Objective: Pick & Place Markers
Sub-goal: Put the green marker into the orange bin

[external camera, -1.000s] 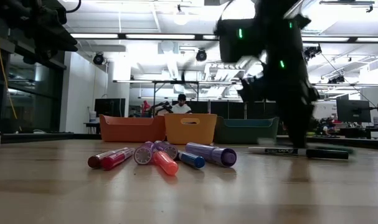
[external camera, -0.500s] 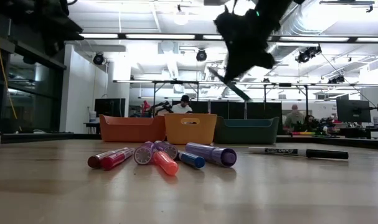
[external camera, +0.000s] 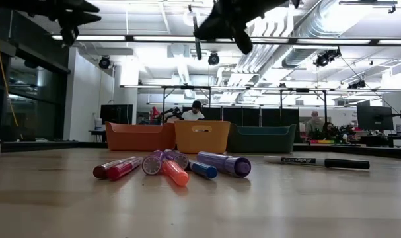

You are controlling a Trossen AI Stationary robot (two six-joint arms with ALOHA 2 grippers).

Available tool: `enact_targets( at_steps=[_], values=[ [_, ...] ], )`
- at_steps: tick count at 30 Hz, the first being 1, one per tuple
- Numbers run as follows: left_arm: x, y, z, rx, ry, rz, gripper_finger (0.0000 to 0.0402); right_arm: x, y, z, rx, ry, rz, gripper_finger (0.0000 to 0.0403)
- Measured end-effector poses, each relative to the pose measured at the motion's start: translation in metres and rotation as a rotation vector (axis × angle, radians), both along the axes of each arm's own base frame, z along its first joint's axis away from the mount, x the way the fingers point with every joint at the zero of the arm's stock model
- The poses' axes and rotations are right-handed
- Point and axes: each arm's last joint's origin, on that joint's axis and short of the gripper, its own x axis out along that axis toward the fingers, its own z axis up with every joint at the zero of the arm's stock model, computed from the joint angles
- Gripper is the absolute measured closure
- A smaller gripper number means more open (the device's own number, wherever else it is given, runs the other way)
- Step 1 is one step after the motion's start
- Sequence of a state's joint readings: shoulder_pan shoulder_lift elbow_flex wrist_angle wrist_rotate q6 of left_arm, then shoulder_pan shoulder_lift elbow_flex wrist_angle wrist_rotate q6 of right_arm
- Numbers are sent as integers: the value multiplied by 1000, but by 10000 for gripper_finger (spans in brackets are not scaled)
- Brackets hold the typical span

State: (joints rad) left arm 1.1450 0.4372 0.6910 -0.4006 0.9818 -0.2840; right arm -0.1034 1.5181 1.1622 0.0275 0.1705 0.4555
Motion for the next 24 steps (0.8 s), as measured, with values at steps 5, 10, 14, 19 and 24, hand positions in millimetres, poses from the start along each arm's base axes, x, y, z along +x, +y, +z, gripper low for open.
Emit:
enact_targets(
  at_steps=[5, 10, 14, 19, 24],
  values=[
    [3, 7, 9, 7, -56, 5, 314, 1, -9, 8, -16, -80, 3, 385],
    [8, 13, 17, 30, -104, -24, 314, 2, -13, 12, -17, -120, 24, 385],
    [21, 20, 19, 25, -124, -88, 314, 3, -14, 13, -20, -136, 35, 386],
    [48, 27, 14, -2, -111, -129, 314, 3, -15, 14, -28, -144, 38, 386],
    [80, 29, 7, 0, -93, -192, 314, 3, -14, 13, -37, -137, 56, 386]
  ],
)
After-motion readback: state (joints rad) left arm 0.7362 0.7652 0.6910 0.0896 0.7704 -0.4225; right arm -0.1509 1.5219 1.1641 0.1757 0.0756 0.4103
